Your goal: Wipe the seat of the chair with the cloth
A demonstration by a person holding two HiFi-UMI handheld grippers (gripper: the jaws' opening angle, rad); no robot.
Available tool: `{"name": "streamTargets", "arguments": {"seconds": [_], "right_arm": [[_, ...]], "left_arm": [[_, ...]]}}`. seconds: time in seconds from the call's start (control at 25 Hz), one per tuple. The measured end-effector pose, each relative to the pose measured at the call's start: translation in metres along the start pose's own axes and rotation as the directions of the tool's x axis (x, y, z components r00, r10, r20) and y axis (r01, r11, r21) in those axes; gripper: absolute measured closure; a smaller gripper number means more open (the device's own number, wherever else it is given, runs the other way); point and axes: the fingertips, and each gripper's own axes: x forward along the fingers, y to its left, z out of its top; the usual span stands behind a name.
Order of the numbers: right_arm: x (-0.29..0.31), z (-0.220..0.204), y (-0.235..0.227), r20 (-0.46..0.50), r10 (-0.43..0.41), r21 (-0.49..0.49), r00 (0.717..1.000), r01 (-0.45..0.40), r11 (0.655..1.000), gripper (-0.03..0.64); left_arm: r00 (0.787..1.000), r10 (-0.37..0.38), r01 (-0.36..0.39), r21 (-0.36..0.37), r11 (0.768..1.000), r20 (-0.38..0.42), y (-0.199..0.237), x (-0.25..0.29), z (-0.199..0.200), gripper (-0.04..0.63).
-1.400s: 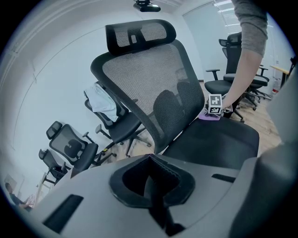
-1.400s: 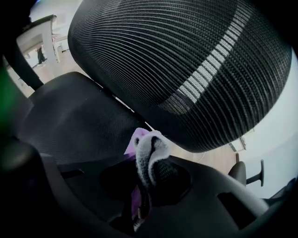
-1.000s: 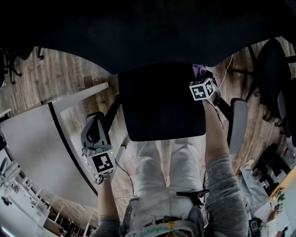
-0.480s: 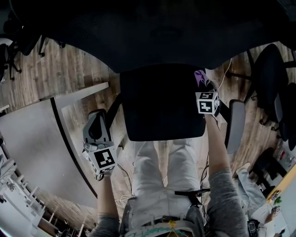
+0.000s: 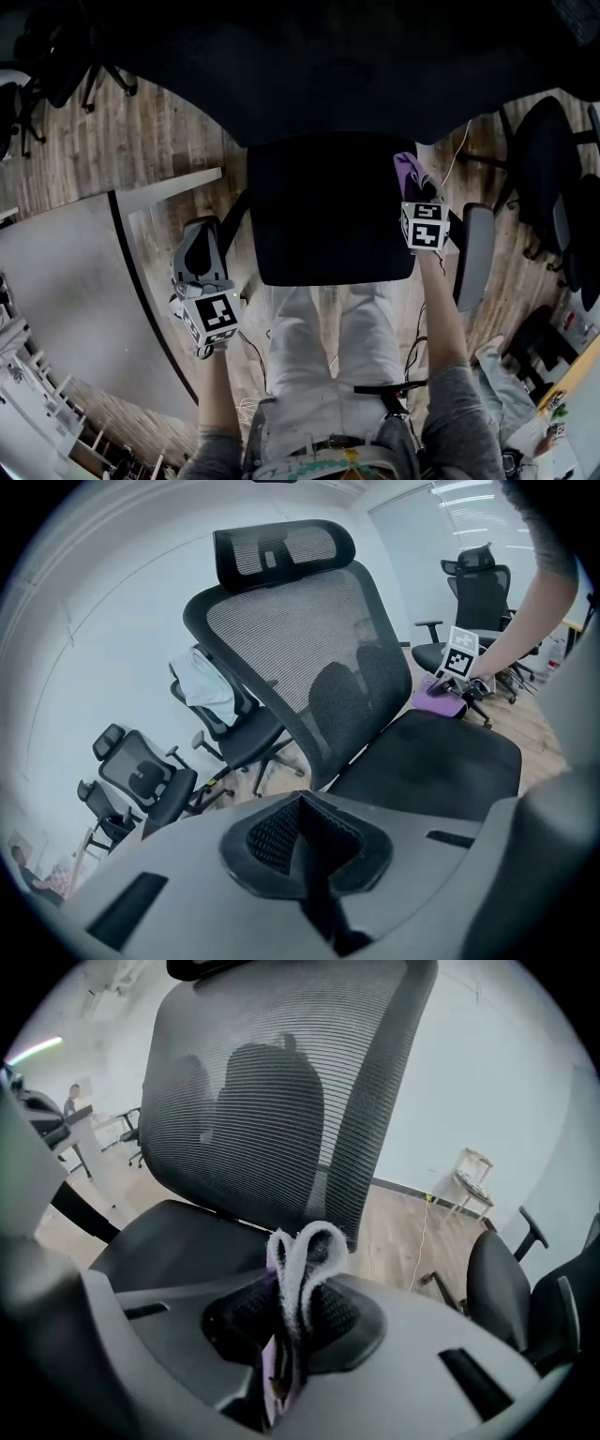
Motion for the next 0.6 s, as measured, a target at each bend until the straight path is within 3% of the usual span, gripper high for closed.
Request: {"name": "streamTargets", "arguments": {"seconds": [0.36,0.6], "right_arm": [[-0.025,0.037,0.061,0.074,0.144,-0.02,0.987,-0.143,0.99,0.565],[-0.043,0.069,0.129,0.118,0.308,-0.047,0.944,-0.305,0.951,0.565]], "left_arm": [[1.0,-0.005,0.005,-0.006,1.0,0.003,0.002,0.004,0.001,0.595],[1.0,-0.007,0.007,-0.007,1.0,0.004,0.001,0.003,0.0,0.595]]}}
